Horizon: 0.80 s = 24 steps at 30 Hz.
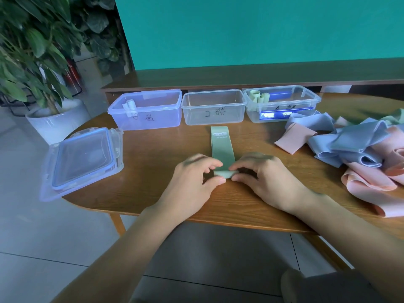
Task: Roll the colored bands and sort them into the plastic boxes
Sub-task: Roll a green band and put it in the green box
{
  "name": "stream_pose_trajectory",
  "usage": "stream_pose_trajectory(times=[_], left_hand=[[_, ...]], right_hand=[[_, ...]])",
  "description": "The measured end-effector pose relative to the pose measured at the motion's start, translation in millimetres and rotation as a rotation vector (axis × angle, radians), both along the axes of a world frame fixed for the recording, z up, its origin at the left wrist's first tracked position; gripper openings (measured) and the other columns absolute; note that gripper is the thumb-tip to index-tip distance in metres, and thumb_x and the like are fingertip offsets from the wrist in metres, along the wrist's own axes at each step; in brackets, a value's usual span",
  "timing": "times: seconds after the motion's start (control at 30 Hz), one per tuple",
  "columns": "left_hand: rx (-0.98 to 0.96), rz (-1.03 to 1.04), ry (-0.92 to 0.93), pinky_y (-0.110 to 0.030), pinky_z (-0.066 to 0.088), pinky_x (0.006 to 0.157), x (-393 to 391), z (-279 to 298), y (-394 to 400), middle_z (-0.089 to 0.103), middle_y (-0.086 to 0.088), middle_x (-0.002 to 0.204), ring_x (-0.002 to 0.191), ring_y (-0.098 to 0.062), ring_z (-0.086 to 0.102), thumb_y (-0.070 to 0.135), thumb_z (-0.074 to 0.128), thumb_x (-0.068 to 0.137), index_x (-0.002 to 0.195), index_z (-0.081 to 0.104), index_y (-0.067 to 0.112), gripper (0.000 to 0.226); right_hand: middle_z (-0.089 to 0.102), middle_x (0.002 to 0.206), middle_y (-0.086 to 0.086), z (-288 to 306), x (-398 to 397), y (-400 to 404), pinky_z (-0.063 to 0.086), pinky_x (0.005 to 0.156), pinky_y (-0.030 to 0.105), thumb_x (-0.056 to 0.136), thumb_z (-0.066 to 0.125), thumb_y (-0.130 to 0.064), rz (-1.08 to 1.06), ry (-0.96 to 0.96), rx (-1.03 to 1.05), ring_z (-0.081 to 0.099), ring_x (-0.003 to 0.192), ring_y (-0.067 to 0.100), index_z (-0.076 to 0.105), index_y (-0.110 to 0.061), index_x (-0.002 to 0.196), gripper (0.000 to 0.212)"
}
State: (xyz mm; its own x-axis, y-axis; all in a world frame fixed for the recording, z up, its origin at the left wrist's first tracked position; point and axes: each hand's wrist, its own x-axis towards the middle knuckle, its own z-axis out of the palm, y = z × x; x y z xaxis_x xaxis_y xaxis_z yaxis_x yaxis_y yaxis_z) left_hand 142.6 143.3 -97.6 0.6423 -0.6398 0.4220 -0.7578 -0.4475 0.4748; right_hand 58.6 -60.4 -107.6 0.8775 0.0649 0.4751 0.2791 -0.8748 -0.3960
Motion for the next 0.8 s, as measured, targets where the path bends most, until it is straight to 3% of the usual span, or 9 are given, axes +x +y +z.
stream_pose_trajectory(times=[0.2, 0.3, 0.43, 0.57, 0.67, 0.8], left_hand=[[-0.002, -0.001, 0.048, -0.002, 0.035, 0.073, -8.1, 1.3, 3.3, 0.056, 0.027, 0.083, 0.088, 0.011, 0.052, 0.03, 0.074, 0.088, 0.095, 0.071, 0.032, 0.008], [0.004, -0.029, 0.043, -0.004, 0.038, 0.075, -16.2, -0.2, 7.4, 0.057, 0.027, 0.084, 0.092, 0.009, 0.053, 0.031, 0.071, 0.091, 0.096, 0.071, 0.031, 0.005], [-0.018, -0.022, -0.033, -0.021, 0.043, 0.081, -14.6, -2.8, 4.8, 0.066, 0.017, 0.091, 0.091, -0.003, 0.054, 0.025, 0.069, 0.093, 0.098, 0.074, 0.023, 0.008], [-0.05, -0.011, -0.129, -0.02, 0.044, 0.081, -6.7, -7.7, 2.4, 0.065, 0.006, 0.094, 0.091, -0.008, 0.056, 0.022, 0.069, 0.094, 0.098, 0.078, 0.017, 0.011], [-0.066, -0.005, -0.114, -0.019, 0.045, 0.08, -3.4, -8.2, 1.4, 0.063, 0.006, 0.094, 0.087, -0.005, 0.056, 0.022, 0.068, 0.095, 0.099, 0.079, 0.018, 0.013], [-0.025, 0.027, -0.065, -0.02, 0.046, 0.087, -5.1, -4.8, 0.9, 0.062, 0.011, 0.106, 0.089, 0.0, 0.052, 0.032, 0.07, 0.092, 0.114, 0.074, 0.023, 0.025]], right_hand=[[0.071, 0.102, -0.01, -0.5, -7.3, 0.1, 0.047, 0.09, 0.019, 0.092, 0.073, -0.022, 0.035, 0.012, 0.039, 0.062, 0.096, 0.003, 0.076, -0.018, 0.107, 0.016], [0.069, 0.106, -0.012, -1.9, -15.4, -0.2, 0.045, 0.094, 0.019, 0.096, 0.069, -0.026, 0.06, 0.024, 0.021, 0.06, 0.102, 0.003, 0.074, -0.02, 0.111, 0.017], [0.056, 0.111, -0.009, -3.9, -15.8, 1.9, 0.043, 0.096, 0.021, 0.099, 0.062, -0.029, 0.031, 0.024, -0.018, 0.055, 0.105, 0.005, 0.073, -0.021, 0.116, 0.022], [0.058, 0.115, -0.005, -4.7, -15.1, 3.6, 0.04, 0.099, 0.016, 0.098, 0.065, -0.023, 0.022, -0.004, -0.061, 0.055, 0.108, 0.006, 0.072, -0.022, 0.124, 0.027], [0.064, 0.113, -0.006, -3.6, -12.2, 2.8, 0.04, 0.097, 0.011, 0.095, 0.069, -0.018, 0.017, -0.025, -0.065, 0.059, 0.104, 0.007, 0.074, -0.023, 0.119, 0.025], [0.065, 0.115, -0.007, -5.4, -5.3, 1.3, 0.047, 0.097, 0.027, 0.099, 0.064, -0.023, -0.008, -0.018, -0.067, 0.058, 0.106, 0.014, 0.074, -0.026, 0.12, 0.024]])
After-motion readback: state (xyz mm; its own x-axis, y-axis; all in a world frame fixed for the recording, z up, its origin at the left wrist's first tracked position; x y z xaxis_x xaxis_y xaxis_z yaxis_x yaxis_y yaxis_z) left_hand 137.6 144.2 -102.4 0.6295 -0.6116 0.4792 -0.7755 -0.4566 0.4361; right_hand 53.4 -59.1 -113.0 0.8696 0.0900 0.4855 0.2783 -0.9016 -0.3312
